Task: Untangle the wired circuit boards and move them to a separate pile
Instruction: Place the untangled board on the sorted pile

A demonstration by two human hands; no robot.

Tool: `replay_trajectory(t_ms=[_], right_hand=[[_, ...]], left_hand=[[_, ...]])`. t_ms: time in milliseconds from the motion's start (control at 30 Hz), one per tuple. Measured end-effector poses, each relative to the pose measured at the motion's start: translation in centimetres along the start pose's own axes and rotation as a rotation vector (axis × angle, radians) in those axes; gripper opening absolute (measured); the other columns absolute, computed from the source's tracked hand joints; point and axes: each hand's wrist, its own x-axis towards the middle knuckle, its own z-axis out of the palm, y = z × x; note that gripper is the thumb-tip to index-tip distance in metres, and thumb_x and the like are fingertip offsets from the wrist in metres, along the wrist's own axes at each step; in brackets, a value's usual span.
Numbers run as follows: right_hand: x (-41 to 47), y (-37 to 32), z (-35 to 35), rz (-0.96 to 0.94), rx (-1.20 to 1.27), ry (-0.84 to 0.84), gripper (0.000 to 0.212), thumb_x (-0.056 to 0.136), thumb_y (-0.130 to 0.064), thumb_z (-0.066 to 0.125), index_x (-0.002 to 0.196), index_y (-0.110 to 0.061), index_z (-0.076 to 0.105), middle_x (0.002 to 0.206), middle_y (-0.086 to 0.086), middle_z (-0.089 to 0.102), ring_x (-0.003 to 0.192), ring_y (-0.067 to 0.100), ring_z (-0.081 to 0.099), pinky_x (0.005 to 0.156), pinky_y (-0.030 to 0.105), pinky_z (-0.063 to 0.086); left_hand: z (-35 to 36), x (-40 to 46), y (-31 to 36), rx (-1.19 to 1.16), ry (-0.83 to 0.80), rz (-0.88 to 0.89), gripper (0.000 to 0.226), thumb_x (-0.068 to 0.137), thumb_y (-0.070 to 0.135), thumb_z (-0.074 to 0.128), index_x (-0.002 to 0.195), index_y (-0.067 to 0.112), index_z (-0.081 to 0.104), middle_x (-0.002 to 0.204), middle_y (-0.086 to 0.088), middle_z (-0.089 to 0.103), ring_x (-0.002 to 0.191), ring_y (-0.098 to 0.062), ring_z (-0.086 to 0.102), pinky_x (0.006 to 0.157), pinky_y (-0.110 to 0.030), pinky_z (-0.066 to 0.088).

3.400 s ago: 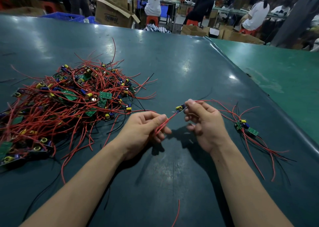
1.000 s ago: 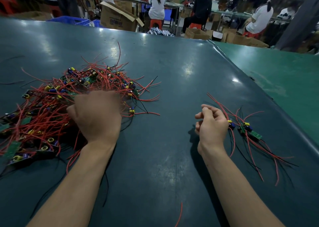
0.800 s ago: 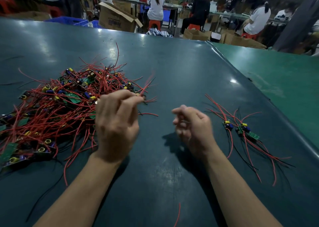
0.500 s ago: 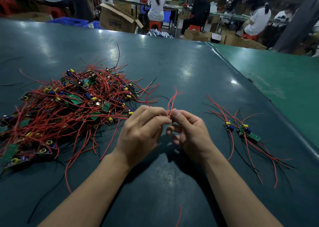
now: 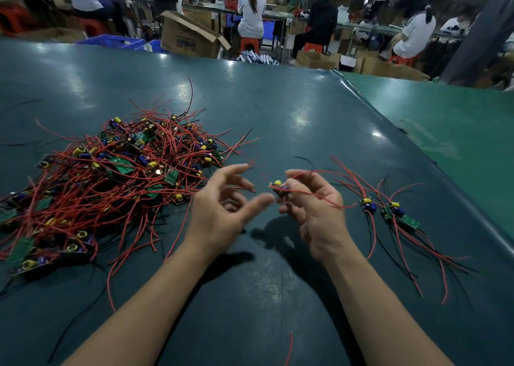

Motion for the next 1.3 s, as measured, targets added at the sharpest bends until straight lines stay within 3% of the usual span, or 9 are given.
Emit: replay_trajectory(t_ms=[100,233,433,600,767,867,1033,1167,1300], right_hand=[[-0.5,0.7,0.3,-0.024,-0.200,-0.079,0.017,0.091,0.005,0.060,0.084,-0.010,0.064,0.070,0.000,0.067,0.065,0.014,0.065,0.053,0.022,0.053],[-0.4,0.3,0.1,-0.036,-0.243,-0.076,0.011,0.089,0.000,0.064,0.083,-0.009,0.064,0.070,0.005,0.070,0.059,0.015,0.064,0.051,0.023,0.051],[-0.2,0.0,-0.1,0.010,-0.070,-0.015,0.012,0.084,-0.015,0.068,0.082,-0.006,0.061,0.065,0.008,0.068,0.052,0.017,0.062,0.048,0.021,0.050],[-0.3,0.0,0.0,0.018,-0.063,0.007,0.018,0.069,-0.021,0.076,0.073,-0.009,0.064,0.063,0.008,0.066,0.051,0.016,0.062,0.046,0.021,0.049],[-0.6,0.4,0.0,0.021,-0.134,-0.067,0.002,0.079,-0.012,0.074,0.079,-0.014,0.073,0.073,0.006,0.071,0.062,0.013,0.064,0.052,0.021,0.051],[-0.7,0.7,0.1,0.030,-0.187,-0.116,0.013,0.087,-0.006,0.068,0.087,-0.014,0.078,0.075,0.003,0.072,0.062,0.011,0.062,0.054,0.020,0.050],[-0.5,0.9,0.3,0.050,-0.159,0.020,0.005,0.081,-0.015,0.076,0.077,-0.013,0.079,0.068,0.002,0.065,0.053,0.008,0.053,0.047,0.019,0.043],[0.0,1.5,0.5,0.094,-0.052,0.141,0.017,0.081,-0.020,0.075,0.067,-0.012,0.077,0.057,0.000,0.058,0.045,0.007,0.044,0.041,0.018,0.035],[0.1,2.1,0.4,0.003,-0.170,0.244,0.019,0.084,-0.018,0.075,0.066,-0.011,0.075,0.055,0.000,0.057,0.041,0.010,0.041,0.040,0.021,0.036]], left_hand=[[0.1,-0.2,-0.2,0.131,-0.155,0.053,0.046,0.066,0.032,0.081,0.107,0.015,0.069,0.080,0.000,0.071,0.063,-0.009,0.063,0.063,-0.026,0.056],[0.2,0.1,0.1,0.020,-0.062,0.019,0.012,0.086,0.016,0.070,0.089,0.005,0.074,0.068,-0.002,0.071,0.054,-0.013,0.065,0.054,-0.022,0.053],[-0.2,0.5,0.5,-0.170,-0.092,-0.134,0.014,0.089,0.005,0.064,0.095,-0.007,0.068,0.067,-0.006,0.070,0.054,-0.019,0.064,0.053,-0.023,0.054],[-0.5,0.6,0.8,-0.271,-0.230,-0.264,0.027,0.073,0.015,0.072,0.095,-0.001,0.071,0.071,-0.011,0.071,0.056,-0.018,0.064,0.056,-0.022,0.053],[-0.4,0.7,0.6,-0.258,-0.139,-0.211,0.023,0.071,0.008,0.077,0.089,-0.004,0.070,0.068,-0.010,0.071,0.056,-0.016,0.064,0.056,-0.021,0.054],[-0.5,0.8,0.6,-0.241,-0.151,-0.200,0.022,0.069,0.015,0.076,0.086,0.001,0.070,0.068,-0.005,0.071,0.057,-0.014,0.065,0.057,-0.022,0.054],[-0.3,0.9,0.5,-0.269,-0.185,-0.241,0.024,0.069,0.017,0.076,0.085,0.002,0.069,0.067,-0.009,0.069,0.053,-0.017,0.062,0.054,-0.023,0.052],[-0.1,0.8,0.4,-0.228,-0.196,-0.237,0.021,0.069,0.018,0.077,0.082,0.004,0.069,0.064,-0.006,0.069,0.051,-0.015,0.060,0.051,-0.022,0.051],[0.1,0.8,0.2,-0.187,-0.207,-0.218,0.012,0.075,0.007,0.077,0.083,0.003,0.070,0.066,-0.006,0.070,0.051,-0.014,0.061,0.051,-0.020,0.050]])
